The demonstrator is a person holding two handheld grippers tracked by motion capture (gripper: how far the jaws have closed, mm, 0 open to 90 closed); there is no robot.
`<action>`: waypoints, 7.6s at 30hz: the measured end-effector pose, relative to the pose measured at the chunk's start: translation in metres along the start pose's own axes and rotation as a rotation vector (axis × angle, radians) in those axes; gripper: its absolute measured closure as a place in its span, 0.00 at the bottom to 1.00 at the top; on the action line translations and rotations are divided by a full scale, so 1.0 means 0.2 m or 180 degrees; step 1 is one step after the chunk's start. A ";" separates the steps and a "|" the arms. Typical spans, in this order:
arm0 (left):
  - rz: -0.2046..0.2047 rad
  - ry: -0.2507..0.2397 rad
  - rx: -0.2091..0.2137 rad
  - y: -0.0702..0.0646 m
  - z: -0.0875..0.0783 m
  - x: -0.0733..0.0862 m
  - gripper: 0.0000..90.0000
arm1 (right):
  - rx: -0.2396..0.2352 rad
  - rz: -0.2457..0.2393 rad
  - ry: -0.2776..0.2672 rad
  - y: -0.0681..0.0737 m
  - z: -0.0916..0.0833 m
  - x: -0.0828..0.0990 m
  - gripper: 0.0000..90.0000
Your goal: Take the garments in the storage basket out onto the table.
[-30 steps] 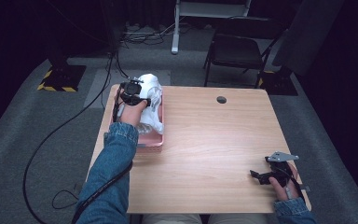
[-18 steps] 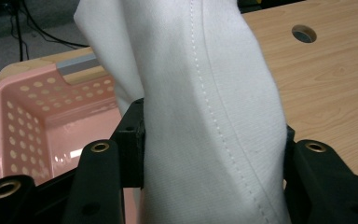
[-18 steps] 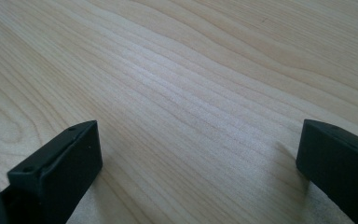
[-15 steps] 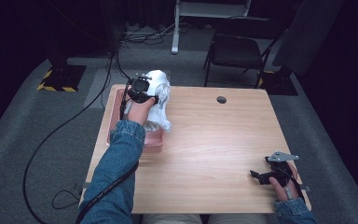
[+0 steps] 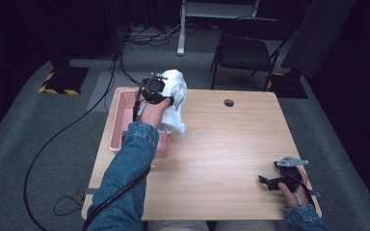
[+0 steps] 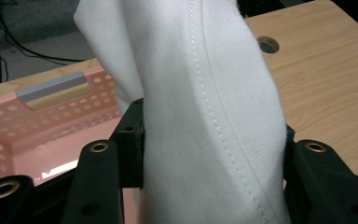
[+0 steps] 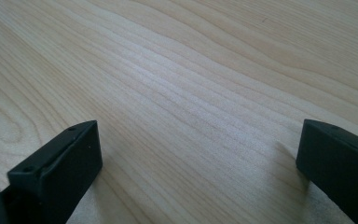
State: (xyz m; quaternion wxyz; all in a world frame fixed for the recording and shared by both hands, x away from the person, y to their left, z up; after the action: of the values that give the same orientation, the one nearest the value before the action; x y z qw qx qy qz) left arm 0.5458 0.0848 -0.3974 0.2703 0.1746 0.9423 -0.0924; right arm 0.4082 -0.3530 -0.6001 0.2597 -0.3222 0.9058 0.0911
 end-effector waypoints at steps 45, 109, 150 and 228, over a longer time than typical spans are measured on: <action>0.0143 -0.0139 0.0198 -0.30 0.19 -0.11 0.53 | 0.0006 -0.0004 -0.0003 0.00 0.00 0.00 0.00; 0.0103 0.0181 0.0323 -0.42 0.72 0.05 0.53 | 0.0004 -0.0007 0.0004 0.00 0.00 0.00 0.00; 0.0140 0.0447 0.0344 -0.47 0.81 0.11 0.11 | 0.0005 -0.0006 0.0004 0.00 0.00 0.00 0.00; 0.0522 -0.0270 0.0112 -0.24 0.10 0.45 0.12 | -0.0017 -0.0027 0.0008 0.00 0.00 -0.01 0.00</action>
State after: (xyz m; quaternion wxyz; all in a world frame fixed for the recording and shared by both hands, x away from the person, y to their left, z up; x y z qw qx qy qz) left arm 0.4647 0.0609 -0.4587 0.3135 0.2519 0.9108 -0.0938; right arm 0.4090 -0.3517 -0.6003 0.2580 -0.3268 0.9045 0.0920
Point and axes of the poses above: each handheld gripper's, and its own axes: z roughly forward along the jaws, x roughly out of its underside, y roughly to its left, the point moved 6 cm from there along z, roughly forward along the jaws, and after that the axes turned 13 degrees about y, right-handed, at the moved point
